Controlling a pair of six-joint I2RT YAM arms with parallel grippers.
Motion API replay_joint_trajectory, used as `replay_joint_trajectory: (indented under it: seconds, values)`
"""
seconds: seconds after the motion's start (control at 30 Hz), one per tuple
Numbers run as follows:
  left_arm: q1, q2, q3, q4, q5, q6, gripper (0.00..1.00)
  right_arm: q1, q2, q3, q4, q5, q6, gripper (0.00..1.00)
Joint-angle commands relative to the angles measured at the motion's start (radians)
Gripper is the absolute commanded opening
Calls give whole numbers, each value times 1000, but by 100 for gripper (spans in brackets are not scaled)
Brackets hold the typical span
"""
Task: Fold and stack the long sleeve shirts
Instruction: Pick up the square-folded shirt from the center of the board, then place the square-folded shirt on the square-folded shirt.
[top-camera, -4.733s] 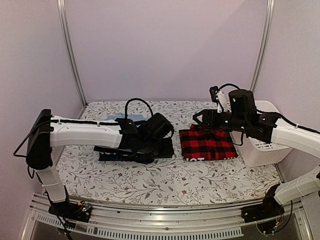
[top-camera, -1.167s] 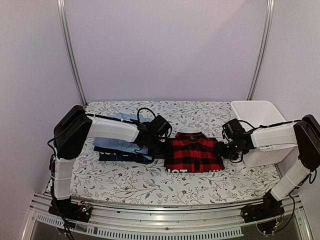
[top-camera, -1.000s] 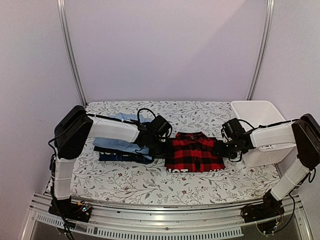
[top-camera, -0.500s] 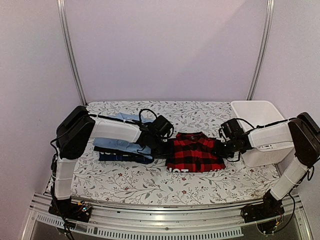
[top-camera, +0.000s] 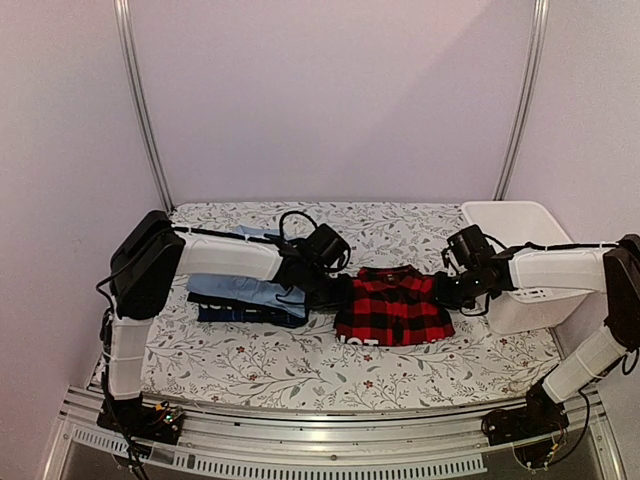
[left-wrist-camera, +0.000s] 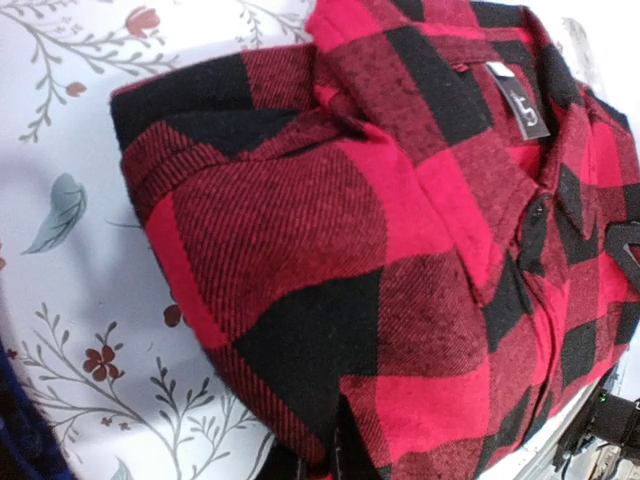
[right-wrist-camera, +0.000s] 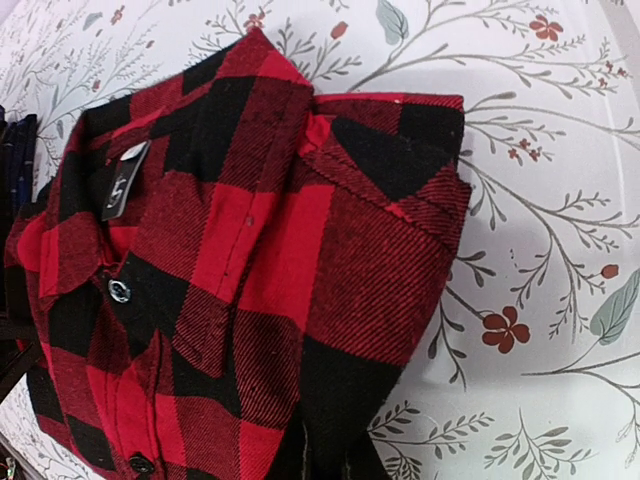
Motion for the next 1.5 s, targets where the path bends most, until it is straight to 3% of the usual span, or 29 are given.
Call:
replay_joint_trajectory:
  seconds: [0.0,0.5,0.9,1.13,1.47]
  values:
    - [-12,-79,44,6,9,24,0,9,-67,49,-51,14,-7,0]
    - [-8,-158,53,3,20,30,0,9,-121,124,-118,12,-25,0]
    - [62,-327,32,-129,-21,94,0,67,-142,267,-98,-50,17,0]
    - [166,-485,-44,-230,-20,175,0,180,-31,413,-25,-61,86,0]
    - [422,-691,-176,-333,12,286,0,342,314,760,70,-73,167,0]
